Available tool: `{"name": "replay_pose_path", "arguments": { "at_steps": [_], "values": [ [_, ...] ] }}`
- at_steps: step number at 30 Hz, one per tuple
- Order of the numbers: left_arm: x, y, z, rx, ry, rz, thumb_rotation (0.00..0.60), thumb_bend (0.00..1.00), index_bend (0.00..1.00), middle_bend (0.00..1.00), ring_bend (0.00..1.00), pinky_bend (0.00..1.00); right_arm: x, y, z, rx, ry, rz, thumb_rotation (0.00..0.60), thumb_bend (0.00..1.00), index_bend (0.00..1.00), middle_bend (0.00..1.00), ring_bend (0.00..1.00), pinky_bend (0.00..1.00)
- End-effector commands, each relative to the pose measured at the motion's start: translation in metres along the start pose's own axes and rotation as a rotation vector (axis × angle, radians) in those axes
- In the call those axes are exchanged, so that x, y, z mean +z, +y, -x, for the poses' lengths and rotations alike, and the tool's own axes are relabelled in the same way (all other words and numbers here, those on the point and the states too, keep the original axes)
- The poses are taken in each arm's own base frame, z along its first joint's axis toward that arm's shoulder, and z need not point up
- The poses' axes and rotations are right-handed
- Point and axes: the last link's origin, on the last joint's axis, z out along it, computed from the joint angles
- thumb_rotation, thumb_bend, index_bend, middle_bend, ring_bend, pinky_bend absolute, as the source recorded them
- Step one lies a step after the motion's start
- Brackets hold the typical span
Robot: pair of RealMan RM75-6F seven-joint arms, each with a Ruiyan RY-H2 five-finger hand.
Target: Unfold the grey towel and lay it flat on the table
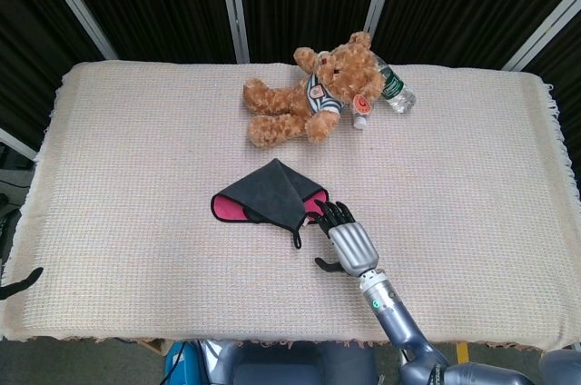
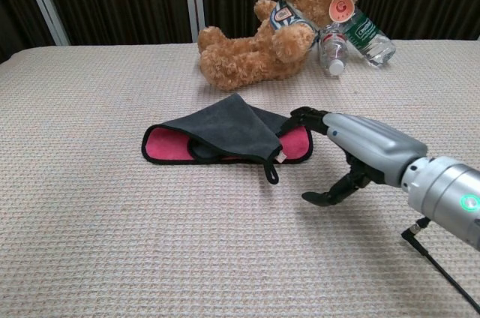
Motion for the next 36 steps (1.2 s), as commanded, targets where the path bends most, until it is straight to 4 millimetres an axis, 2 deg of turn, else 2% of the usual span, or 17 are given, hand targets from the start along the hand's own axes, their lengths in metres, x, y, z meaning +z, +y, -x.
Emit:
{"name": "replay_pose_path", "arguments": {
  "at_steps": [1,7,17,22,36],
  "values": [
    [0.000,0.000,0.001,0.001,-0.002,0.000,0.600,0.00,0.11,0.02,0.00,0.00,0.009,-0.006,0.005,0.018,-0.003,-0.005,0.600,0.26,0.17,0.00,0.00,0.00],
    [0.000,0.000,0.002,0.003,-0.005,-0.003,0.600,0.00,0.11,0.02,0.00,0.00,0.022,-0.016,0.015,0.036,-0.001,-0.010,0.600,0.26,0.20,0.00,0.00,0.00],
    [0.001,0.000,0.004,0.008,-0.007,-0.002,0.600,0.00,0.12,0.02,0.00,0.00,0.043,-0.024,0.022,0.069,0.036,0.003,0.600,0.30,0.38,0.00,0.00,0.00],
    [0.001,0.001,0.005,0.008,-0.008,0.000,0.600,0.00,0.12,0.02,0.00,0.00,0.051,-0.025,0.024,0.051,0.055,0.005,0.600,0.33,0.41,0.00,0.00,0.00],
    [0.001,0.002,0.006,0.006,-0.003,0.010,0.600,0.00,0.13,0.02,0.00,0.00,0.057,-0.028,0.023,0.068,0.072,0.007,0.600,0.48,0.51,0.04,0.00,0.00]
  ]
}}
